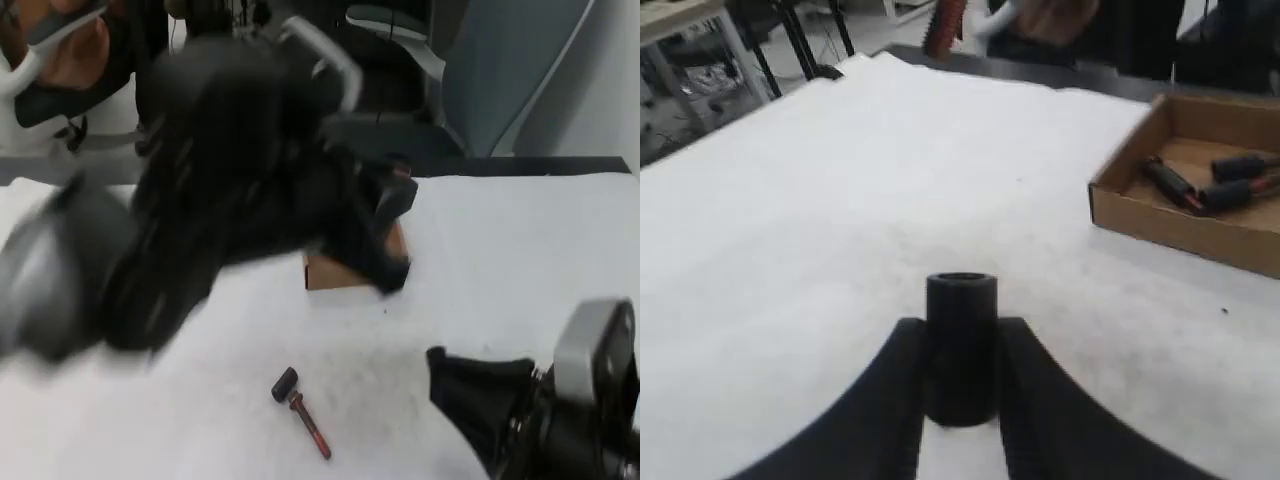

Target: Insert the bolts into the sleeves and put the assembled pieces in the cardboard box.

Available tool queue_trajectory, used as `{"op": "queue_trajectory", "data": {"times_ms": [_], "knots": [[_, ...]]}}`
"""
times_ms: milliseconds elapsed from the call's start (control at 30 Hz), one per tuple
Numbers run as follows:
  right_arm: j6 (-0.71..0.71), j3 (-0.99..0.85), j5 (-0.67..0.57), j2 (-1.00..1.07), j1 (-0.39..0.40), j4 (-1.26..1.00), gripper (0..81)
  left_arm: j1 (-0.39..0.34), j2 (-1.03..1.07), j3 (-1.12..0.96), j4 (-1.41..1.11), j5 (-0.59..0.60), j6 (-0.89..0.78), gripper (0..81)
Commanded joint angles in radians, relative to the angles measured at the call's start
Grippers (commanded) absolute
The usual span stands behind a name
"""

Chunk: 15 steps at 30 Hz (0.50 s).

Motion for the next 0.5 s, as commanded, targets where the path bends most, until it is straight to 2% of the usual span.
{"op": "queue_trajectory", "data": {"times_ms": [0,100,167,233,467], "knots": [[-0.037,0.034,0.071,-0.009,0.056,-0.163,0.6,-0.02,-0.063,0.17,-0.305,0.014,-0.12,1.8],[-0.095,0.03,0.079,-0.009,0.091,-0.166,0.6,-0.056,-0.064,0.284,-0.554,-0.016,-0.23,1.8],[-0.099,0.029,0.079,-0.009,0.096,-0.184,0.6,-0.09,-0.063,0.334,-0.643,-0.105,-0.235,1.8],[-0.099,0.025,0.079,-0.009,0.096,-0.193,0.6,-0.115,-0.058,0.351,-0.678,-0.164,-0.235,1.8],[-0.049,0.006,0.072,0.022,0.096,-0.21,0.6,-0.182,-0.056,0.351,-0.717,-0.185,-0.237,1.8]]}}
